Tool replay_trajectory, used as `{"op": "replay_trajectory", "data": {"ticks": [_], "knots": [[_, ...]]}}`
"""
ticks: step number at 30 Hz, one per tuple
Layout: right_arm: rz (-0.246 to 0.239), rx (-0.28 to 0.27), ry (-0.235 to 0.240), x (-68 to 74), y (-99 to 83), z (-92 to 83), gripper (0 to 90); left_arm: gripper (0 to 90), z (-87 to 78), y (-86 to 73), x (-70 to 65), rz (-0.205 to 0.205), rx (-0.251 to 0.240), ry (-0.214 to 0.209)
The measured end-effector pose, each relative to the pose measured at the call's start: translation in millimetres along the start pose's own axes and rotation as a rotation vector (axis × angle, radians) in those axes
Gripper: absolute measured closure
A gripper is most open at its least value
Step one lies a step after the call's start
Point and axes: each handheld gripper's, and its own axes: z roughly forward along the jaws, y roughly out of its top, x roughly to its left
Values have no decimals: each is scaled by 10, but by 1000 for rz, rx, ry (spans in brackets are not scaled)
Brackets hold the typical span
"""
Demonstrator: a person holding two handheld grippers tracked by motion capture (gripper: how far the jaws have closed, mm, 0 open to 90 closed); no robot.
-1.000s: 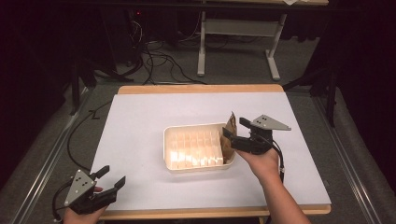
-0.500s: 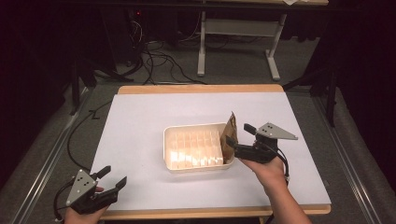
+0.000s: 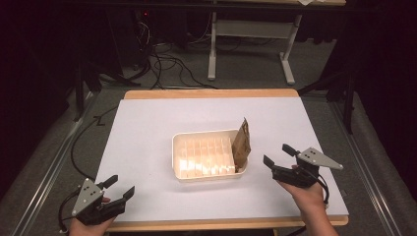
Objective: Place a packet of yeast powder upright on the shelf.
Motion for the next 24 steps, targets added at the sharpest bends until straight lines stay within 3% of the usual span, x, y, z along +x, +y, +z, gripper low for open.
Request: {"op": "replay_trajectory", "data": {"ticks": [5, 6, 7, 8, 11, 16, 24], "knots": [[18, 22, -40, -128, -157, -154, 156, 314, 18, -9, 0, -1, 9, -2], [37, 19, -64, -165, -339, -227, 156, 309, 28, -11, 0, 0, 13, 0], [37, 19, -64, -165, -339, -227, 156, 309, 42, -11, -2, 1, 22, -1], [30, 86, -56, -188, -487, -221, 146, 303, 69, -12, -12, 3, 34, -5], [-9, 132, -60, -212, -574, -150, 155, 298, 97, -8, -40, 20, 51, 3], [-13, 123, -52, -215, -568, -140, 155, 297, 107, 3, -80, 28, 47, 1], [9, 133, -71, -288, -599, -142, 159, 296, 60, 0, -31, 17, 36, 7]]}}
